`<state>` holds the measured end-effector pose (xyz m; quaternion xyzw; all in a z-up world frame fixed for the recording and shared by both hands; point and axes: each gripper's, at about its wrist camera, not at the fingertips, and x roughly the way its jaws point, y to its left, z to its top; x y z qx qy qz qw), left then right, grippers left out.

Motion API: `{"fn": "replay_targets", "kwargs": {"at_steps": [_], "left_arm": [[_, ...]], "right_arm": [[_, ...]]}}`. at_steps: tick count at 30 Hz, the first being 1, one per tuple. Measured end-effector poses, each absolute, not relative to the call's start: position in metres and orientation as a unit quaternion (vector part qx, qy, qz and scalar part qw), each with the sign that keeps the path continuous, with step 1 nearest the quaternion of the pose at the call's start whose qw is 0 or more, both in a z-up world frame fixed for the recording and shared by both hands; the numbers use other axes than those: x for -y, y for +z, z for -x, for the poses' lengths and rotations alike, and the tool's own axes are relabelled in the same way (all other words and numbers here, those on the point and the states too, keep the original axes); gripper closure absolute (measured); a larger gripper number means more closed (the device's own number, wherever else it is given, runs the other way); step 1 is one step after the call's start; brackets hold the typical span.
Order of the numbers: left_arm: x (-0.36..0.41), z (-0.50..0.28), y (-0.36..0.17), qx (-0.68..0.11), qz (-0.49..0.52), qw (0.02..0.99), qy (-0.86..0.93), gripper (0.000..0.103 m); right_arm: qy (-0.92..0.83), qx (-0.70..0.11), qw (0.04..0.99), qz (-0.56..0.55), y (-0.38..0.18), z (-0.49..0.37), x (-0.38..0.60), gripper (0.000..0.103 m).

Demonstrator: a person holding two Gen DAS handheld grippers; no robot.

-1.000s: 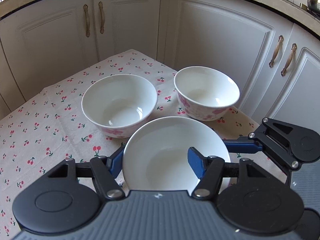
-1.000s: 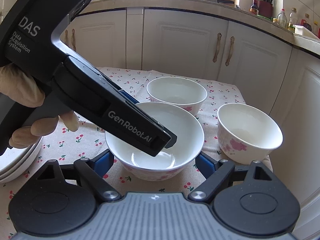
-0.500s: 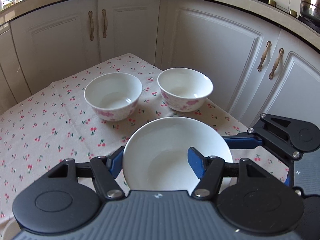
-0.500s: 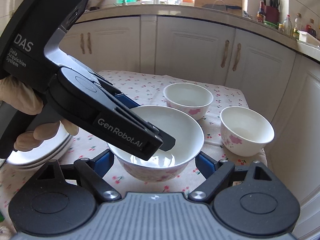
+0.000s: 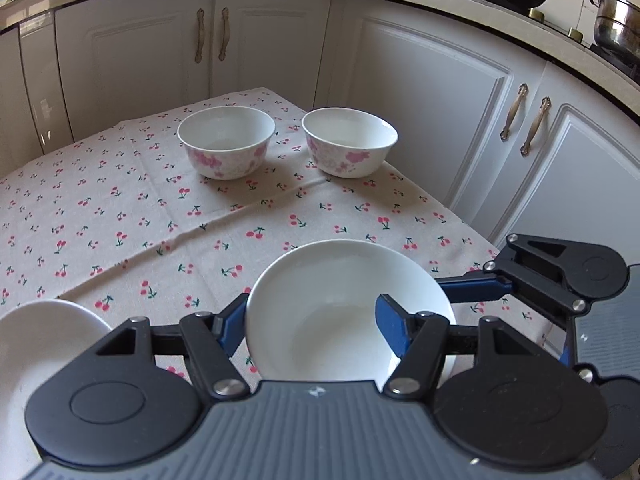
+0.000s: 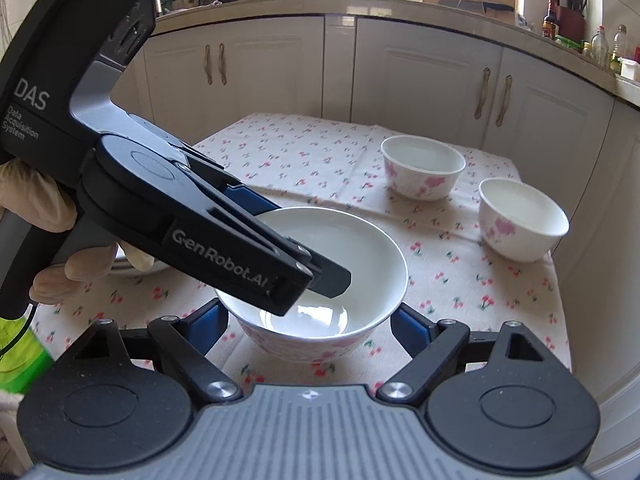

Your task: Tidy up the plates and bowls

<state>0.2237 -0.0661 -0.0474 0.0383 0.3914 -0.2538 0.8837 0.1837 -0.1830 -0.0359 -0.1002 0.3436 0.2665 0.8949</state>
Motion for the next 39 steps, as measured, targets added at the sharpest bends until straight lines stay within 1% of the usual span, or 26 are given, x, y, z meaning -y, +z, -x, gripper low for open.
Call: {"fn": "replay_targets", "kwargs": {"at_steps": [7,15,25,27,30,31,32,33,39], "left_arm": [[0.064,-0.213,-0.052,-0.382,-0.034,0.890,-0.248,0.037],[0.058,-0.212,-0.058,-0.390,-0.023,0.886,-0.249,0.037],[0.055,-0.213,-0.060,-0.388,-0.018,0.886,-0.253,0.036],[0.055,-0.213,-0.061,-0.389,-0.013,0.885,-0.255,0.031],[0.054,-0.212,-0.061,-0.388,-0.012,0.886,-0.255,0.027],[0.054,-0.211,-0.059,-0.384,-0.014,0.887,-0.255,0.024],[0.054,-0.210,-0.057,-0.380,-0.015,0.890,-0.253,0.016],[0.053,-0.209,-0.055,-0.374,-0.018,0.893,-0.251,0.012],[0.054,-0.204,-0.036,-0.350,-0.039,0.901,-0.253,0.010]], "right_arm": [[0.271,-0.357,0.888,0.101,-0.044,-0.179,0.180,0.012],[0.276,-0.366,0.883,0.106,-0.046,-0.178,0.176,0.012],[0.273,-0.365,0.883,0.110,-0.046,-0.179,0.175,0.012],[0.273,-0.365,0.883,0.113,-0.046,-0.178,0.174,0.012],[0.280,-0.363,0.882,0.109,-0.045,-0.177,0.175,0.010],[0.281,-0.359,0.884,0.106,-0.044,-0.176,0.176,0.004],[0.281,-0.353,0.887,0.104,-0.043,-0.175,0.178,0.000],[0.283,-0.349,0.888,0.100,-0.041,-0.174,0.181,0.000],[0.273,-0.342,0.895,0.088,-0.034,-0.172,0.197,0.000]]}}
